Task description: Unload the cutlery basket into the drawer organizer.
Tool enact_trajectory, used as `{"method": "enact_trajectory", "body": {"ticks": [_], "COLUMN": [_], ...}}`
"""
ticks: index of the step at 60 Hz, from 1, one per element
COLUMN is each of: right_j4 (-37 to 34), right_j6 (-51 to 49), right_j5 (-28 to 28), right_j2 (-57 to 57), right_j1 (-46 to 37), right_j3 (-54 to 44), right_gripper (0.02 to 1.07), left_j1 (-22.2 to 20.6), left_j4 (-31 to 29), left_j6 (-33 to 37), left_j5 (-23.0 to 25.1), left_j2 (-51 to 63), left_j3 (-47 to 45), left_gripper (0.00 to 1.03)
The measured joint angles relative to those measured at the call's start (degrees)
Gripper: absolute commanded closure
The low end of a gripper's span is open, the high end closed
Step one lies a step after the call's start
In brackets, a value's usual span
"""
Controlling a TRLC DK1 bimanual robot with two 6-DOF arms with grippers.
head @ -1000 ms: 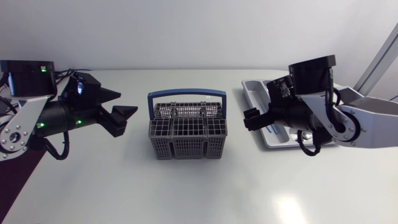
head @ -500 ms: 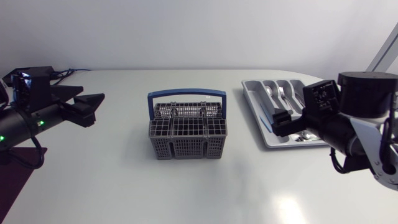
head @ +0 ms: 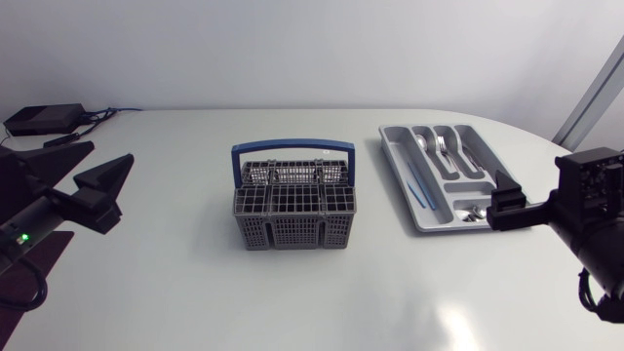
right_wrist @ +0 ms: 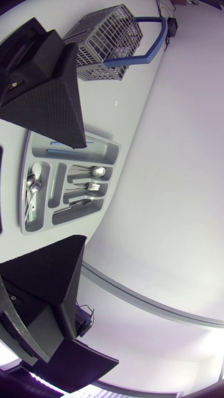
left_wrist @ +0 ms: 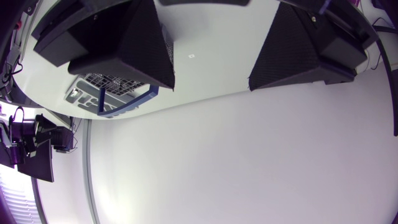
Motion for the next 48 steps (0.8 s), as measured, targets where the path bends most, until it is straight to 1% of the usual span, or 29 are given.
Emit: {"method": "enact_trajectory", "body": {"ticks": [6, 14, 48], "right_j4": [-0.85, -1.11, -2.56], "right_j6": [-0.66, -0.37, 9.55], "right_j5": [-0.04, -1.66, -10.97], "right_j2": [-4.04, -8.28, -24.5], "right_j1": [-1.2, -2.25, -5.88], "right_j3": [-2.49, -4.94, -14.27], "right_gripper": [0.07, 0.07, 0.07], "left_j1": [1.27, 1.33, -2.49], "left_j4": [-1.77, -2.67, -6.16], "left_j6": [-0.13, -1.09, -4.87], "left_j5": [-0.2, -2.62, -14.03], "left_j2": [-3.54, -7.17, -22.64], "left_j3": [-1.11, -3.1, -13.97], "left_gripper": [0.04, 0.04, 0.04]}}
